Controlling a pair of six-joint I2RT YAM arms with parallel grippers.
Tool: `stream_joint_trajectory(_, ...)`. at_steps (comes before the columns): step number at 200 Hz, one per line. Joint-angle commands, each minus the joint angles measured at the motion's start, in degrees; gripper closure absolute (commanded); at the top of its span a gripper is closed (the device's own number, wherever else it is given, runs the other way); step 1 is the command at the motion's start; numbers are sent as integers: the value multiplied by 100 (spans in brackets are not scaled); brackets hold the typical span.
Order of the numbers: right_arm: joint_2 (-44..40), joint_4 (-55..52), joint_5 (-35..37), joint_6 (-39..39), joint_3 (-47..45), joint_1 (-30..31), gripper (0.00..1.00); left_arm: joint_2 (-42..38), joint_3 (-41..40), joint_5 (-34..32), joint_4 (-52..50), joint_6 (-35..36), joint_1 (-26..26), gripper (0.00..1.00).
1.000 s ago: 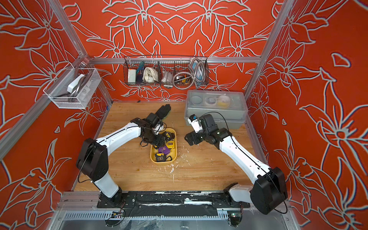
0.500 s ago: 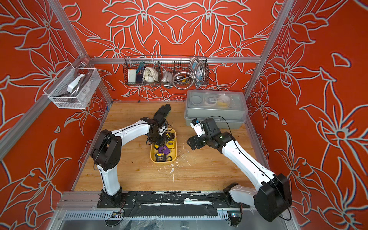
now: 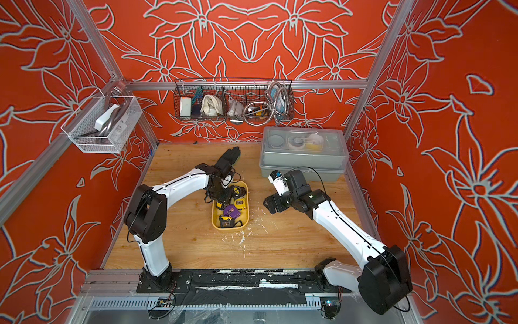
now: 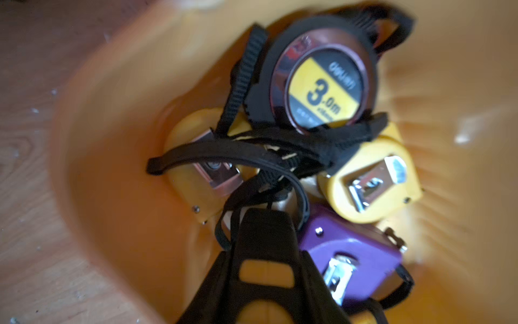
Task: Take the tape measure out of the storage box
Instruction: Pick up the tape measure from the storage box, then place the tape measure at the center of the board.
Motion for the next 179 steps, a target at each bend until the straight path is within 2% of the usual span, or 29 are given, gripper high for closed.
stream_joint_trajectory(1,-520,619,-672,-155,-522,-32,5,-678,526,711,-228,-171,33,91)
stream_joint_trajectory(22,-1168,1347,-1056,-204,-1071,-18,0,-802,900,1531,-529,-188,118,91)
stream_joint_trajectory(40,-1619,1826,-1202,-273,-1335,13,0,-707,1190,2416,-887,-184,167,91)
stream_joint_trajectory(57,-1692,1786,-1265,-503,-1279,101,0,-616,1237,3233,-1030,-238,167,91)
stream_joint_trajectory(74,-1560,1584,-1160,-805,-1137,328,0,-626,1141,3779,-1006,-332,167,91)
stream_joint_trajectory(100,-1290,1490,-800,-1232,-927,758,0,-714,988,4032,-986,-389,167,90)
stream_joint_trajectory(179,-191,1746,-514,-1952,-113,1815,0,-840,861,4353,-1093,-592,89,89)
